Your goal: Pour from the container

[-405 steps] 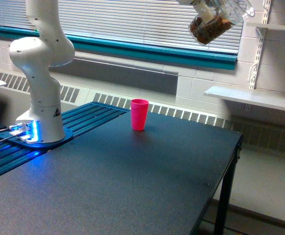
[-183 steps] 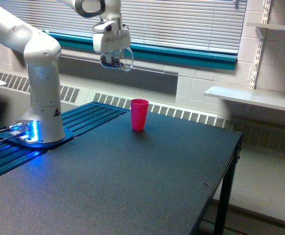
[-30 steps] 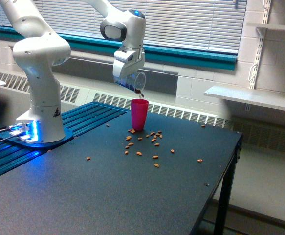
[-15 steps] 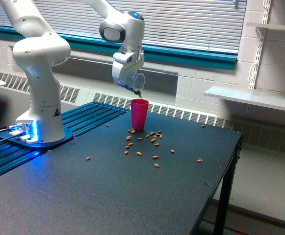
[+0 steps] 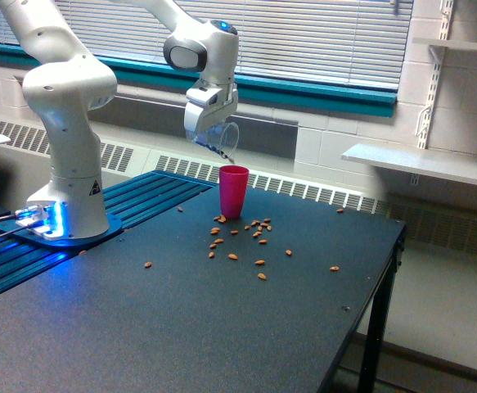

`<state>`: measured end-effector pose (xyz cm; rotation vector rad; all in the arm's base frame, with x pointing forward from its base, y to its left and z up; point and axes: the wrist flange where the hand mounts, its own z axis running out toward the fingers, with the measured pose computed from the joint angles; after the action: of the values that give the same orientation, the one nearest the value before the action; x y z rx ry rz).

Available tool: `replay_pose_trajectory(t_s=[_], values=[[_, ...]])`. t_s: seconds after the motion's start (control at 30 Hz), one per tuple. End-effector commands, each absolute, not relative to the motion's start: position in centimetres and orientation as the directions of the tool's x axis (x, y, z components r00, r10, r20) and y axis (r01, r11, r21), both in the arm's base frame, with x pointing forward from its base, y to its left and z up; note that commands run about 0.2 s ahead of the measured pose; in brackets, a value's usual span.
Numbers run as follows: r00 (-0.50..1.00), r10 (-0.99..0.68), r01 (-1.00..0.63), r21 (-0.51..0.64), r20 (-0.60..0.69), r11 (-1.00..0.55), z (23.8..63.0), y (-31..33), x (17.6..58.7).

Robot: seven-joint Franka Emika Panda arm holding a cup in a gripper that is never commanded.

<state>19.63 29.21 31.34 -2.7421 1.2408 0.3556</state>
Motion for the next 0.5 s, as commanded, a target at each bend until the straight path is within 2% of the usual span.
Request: replay_pose_trajectory(t_s=[0.03,0.5], values=[[0.626,-0.735,-0.761,-0.001,-0.26,-0.648,31.6,29.15,19.6],[0.625,-0.731,-0.757,0.015,-0.274,-0.653,31.54,28.96,19.78]])
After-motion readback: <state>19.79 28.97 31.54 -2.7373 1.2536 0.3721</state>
